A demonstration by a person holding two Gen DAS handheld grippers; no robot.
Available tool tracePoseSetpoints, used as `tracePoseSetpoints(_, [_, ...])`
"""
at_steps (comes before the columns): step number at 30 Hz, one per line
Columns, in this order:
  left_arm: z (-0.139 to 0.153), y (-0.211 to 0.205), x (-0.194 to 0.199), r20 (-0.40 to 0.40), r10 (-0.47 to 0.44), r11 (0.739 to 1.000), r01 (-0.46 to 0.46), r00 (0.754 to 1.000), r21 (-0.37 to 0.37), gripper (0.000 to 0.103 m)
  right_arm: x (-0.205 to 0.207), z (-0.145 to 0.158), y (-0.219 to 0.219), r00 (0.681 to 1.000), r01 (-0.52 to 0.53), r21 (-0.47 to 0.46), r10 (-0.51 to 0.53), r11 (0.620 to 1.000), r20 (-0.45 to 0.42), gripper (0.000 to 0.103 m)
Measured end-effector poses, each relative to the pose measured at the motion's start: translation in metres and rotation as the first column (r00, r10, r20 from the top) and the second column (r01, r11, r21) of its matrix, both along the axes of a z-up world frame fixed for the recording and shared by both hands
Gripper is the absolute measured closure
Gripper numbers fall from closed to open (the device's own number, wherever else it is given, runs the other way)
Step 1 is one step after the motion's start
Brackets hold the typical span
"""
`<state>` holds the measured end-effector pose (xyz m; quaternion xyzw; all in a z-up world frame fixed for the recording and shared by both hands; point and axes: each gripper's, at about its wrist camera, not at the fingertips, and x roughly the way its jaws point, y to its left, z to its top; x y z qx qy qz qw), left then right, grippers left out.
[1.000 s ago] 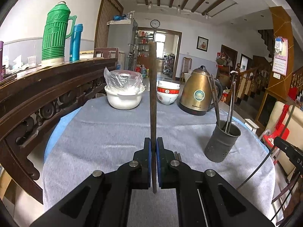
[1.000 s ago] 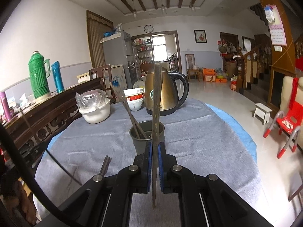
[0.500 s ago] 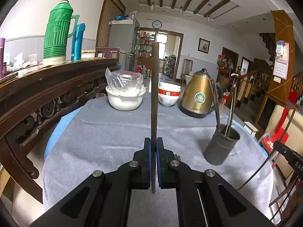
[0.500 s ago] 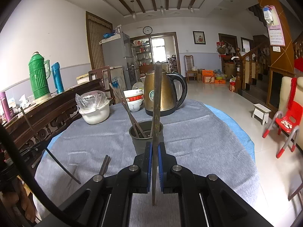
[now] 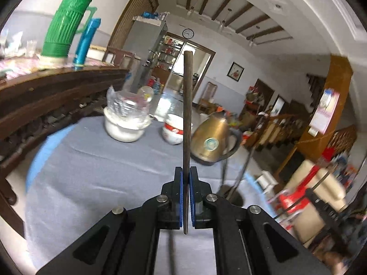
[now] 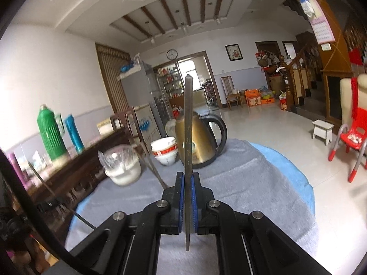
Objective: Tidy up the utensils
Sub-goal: 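Lower both held chopsticks into the grey metal cup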
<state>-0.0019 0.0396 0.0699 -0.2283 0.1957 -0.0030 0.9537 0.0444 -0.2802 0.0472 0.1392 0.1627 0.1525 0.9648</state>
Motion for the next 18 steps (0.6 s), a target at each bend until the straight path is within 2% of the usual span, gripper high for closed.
tracePoseSetpoints(3, [0.01,-0.003,0.012,0.021,-0.009,0.999,0.01,1.0,-0.048,0.098,0.002,0.012,-0.006,0.999,0.017,0.03,-0.018,0.999,0.036,0.097])
tracePoseSetpoints(6, [0.021,-0.013,0.029,0.049,-0.015,0.998,0.019,0.999,-0.064,0.098,0.007,0.022,-0.008,0.998,0.027,0.053,-0.03,0.998,0.064,0.097])
tracePoseSetpoints(13, [0.029,-0.041,0.07,0.061,-0.032,0.998,0.035,0.998,-0.048,0.098,0.036,0.038,0.005,0.993,0.036,0.047,-0.041,0.998,0.112,0.097])
tracePoseSetpoints(18, [0.021,-0.061,0.095,0.036,-0.053,0.998,0.053,0.998,-0.015,0.098,0.059,0.032,0.016,0.994,0.038,0.022,-0.04,0.999,0.102,0.097])
